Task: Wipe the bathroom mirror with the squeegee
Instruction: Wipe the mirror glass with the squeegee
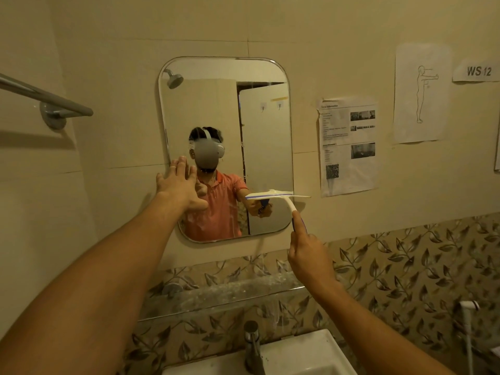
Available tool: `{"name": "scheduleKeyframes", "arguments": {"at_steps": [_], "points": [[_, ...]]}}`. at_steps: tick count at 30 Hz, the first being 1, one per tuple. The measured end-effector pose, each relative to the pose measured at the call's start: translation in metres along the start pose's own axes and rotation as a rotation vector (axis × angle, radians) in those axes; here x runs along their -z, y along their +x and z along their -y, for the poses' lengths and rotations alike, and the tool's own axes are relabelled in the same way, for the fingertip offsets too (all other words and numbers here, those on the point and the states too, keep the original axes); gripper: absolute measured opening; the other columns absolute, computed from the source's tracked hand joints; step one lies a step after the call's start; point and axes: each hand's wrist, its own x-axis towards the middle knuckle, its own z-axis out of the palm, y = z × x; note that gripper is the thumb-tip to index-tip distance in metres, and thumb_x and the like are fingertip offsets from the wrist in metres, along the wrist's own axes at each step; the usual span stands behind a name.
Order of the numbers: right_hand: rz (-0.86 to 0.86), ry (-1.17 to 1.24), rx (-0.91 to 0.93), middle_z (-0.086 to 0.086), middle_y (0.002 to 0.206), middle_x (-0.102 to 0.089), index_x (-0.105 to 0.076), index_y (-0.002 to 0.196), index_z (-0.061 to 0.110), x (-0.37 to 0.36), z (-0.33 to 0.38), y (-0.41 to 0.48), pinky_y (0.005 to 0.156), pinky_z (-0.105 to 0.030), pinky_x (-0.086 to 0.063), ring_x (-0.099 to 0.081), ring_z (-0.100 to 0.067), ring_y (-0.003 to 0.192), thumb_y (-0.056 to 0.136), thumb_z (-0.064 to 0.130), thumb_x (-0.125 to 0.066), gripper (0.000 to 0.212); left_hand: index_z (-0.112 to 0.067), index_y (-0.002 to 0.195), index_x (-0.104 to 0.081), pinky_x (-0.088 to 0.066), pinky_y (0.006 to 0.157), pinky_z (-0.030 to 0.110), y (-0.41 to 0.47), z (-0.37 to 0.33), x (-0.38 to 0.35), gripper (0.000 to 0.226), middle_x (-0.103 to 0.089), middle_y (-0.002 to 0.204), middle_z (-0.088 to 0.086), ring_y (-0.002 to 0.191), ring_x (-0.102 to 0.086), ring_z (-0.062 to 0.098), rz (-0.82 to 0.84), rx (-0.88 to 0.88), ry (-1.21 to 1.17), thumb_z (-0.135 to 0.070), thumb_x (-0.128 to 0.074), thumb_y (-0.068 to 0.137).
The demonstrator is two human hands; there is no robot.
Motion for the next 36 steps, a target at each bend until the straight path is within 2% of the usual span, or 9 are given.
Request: {"name": "scheduleKeyframes", "arguments": {"at_steps": [9, 19, 24, 29, 36], "points": [[-0.002, -0.047, -0.021, -0.003, 0.079, -0.058, 0.009, 0.161, 0.035, -0.004, 0.0, -0.01, 0.046, -0.021, -0.027, -0.047, -0.009, 0.059, 0.109, 0.027, -0.035, 0.068, -0.02, 0.16, 0.006, -0.012, 0.121, 0.057, 0.001, 0.002, -0.003, 0.109, 0.024, 0.163, 0.011, 0.151, 0.016, 0.032, -0.021, -0.01, 0.002, -0.059, -0.059, 0.082], [-0.018, -0.016, -0.021, -0.002, 0.074, -0.058, 0.009, 0.162, 0.036, -0.017, -0.009, -0.019, 0.047, -0.025, -0.038, -0.052, -0.013, 0.058, 0.109, 0.027, -0.036, 0.07, -0.02, 0.16, 0.001, -0.014, 0.12, 0.058, 0.0, 0.002, -0.007, 0.104, 0.023, 0.163, 0.011, 0.151, 0.015, 0.031, -0.05, -0.001, 0.018, -0.059, -0.055, 0.082], [0.004, 0.006, -0.026, -0.003, 0.073, -0.058, 0.006, 0.163, 0.033, -0.02, -0.011, -0.031, 0.045, -0.023, -0.029, -0.049, -0.013, 0.056, 0.109, 0.026, -0.037, 0.069, -0.02, 0.16, -0.008, -0.014, 0.12, 0.058, -0.001, 0.0, -0.012, 0.096, 0.023, 0.163, 0.01, 0.151, 0.016, 0.029, -0.08, 0.001, -0.014, -0.058, -0.052, 0.084], [0.023, 0.01, -0.015, 0.002, 0.074, -0.052, 0.006, 0.163, 0.031, -0.022, -0.011, -0.043, 0.047, -0.019, -0.028, -0.046, -0.009, 0.058, 0.108, 0.025, -0.039, 0.071, -0.02, 0.161, -0.004, -0.013, 0.12, 0.057, 0.0, 0.0, -0.015, 0.094, 0.022, 0.164, 0.01, 0.152, 0.015, 0.029, -0.105, 0.007, -0.036, -0.06, -0.046, 0.088], [0.063, 0.007, -0.05, -0.002, 0.084, -0.059, 0.007, 0.162, 0.033, -0.031, -0.017, -0.058, 0.046, -0.017, -0.023, -0.043, -0.006, 0.059, 0.11, 0.028, -0.034, 0.066, -0.02, 0.161, -0.003, -0.012, 0.12, 0.058, 0.004, 0.0, -0.019, 0.095, 0.02, 0.164, 0.01, 0.152, 0.014, 0.029, -0.128, 0.009, -0.056, -0.057, -0.05, 0.086]]}}
